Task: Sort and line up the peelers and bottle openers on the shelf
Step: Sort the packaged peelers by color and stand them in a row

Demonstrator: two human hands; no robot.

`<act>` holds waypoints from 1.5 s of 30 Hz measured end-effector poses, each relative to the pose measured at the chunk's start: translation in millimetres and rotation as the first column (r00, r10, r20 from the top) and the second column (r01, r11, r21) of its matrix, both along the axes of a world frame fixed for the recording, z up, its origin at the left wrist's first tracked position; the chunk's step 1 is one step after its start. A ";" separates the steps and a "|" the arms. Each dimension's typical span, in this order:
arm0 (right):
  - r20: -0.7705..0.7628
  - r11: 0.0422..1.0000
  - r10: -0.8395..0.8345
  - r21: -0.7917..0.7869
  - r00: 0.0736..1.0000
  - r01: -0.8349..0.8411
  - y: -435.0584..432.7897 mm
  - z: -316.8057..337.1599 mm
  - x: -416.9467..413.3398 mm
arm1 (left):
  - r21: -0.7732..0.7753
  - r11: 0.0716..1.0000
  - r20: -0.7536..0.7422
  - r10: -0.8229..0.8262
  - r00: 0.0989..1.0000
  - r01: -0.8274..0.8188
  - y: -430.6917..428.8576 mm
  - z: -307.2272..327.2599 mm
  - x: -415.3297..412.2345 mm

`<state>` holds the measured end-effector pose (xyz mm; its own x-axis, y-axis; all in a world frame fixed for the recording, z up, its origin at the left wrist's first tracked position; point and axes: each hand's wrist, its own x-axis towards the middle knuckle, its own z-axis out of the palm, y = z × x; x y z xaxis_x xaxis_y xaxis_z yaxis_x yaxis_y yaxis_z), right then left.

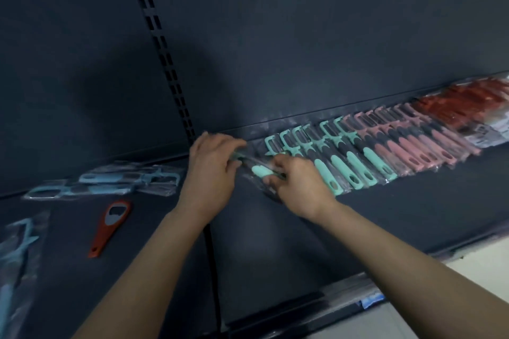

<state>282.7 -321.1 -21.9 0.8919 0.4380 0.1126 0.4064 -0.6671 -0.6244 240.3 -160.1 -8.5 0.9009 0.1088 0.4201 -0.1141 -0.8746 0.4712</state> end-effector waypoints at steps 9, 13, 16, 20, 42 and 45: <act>-0.172 0.949 -0.304 0.033 0.937 0.314 16.4 -14.7 -17.9 | -0.267 0.964 -0.080 -0.018 0.997 -0.004 32.1 -14.5 -9.7; 0.036 0.944 -0.303 -0.128 0.952 0.305 18.9 -17.2 -25.2 | -0.231 0.970 -0.130 -0.101 0.986 0.069 27.3 -18.1 -12.7; 0.186 0.915 -0.212 -0.308 0.959 0.262 20.2 -19.4 -25.4 | -0.176 0.978 -0.138 -0.138 0.981 0.113 23.4 -17.7 -16.7; 0.223 0.917 -0.132 -0.343 0.966 0.204 20.9 -22.3 -22.9 | -0.136 0.986 -0.156 -0.122 0.980 0.101 19.0 -17.1 -22.5; 0.283 0.934 -0.177 -0.254 0.943 0.252 9.8 -38.7 -2.7 | -0.143 0.990 -0.208 -0.045 0.977 0.015 3.2 -22.5 -24.5; 0.282 0.942 -0.166 -0.238 0.945 0.236 8.3 -38.8 -2.1 | -0.148 0.989 -0.214 -0.035 0.976 0.003 1.7 -21.6 -22.0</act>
<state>280.7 -312.8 -60.6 0.9208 0.2978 0.2520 0.3679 -0.8778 -0.3067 218.3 -158.4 -30.1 0.9709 0.1366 0.1967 -0.0119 -0.7929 0.6092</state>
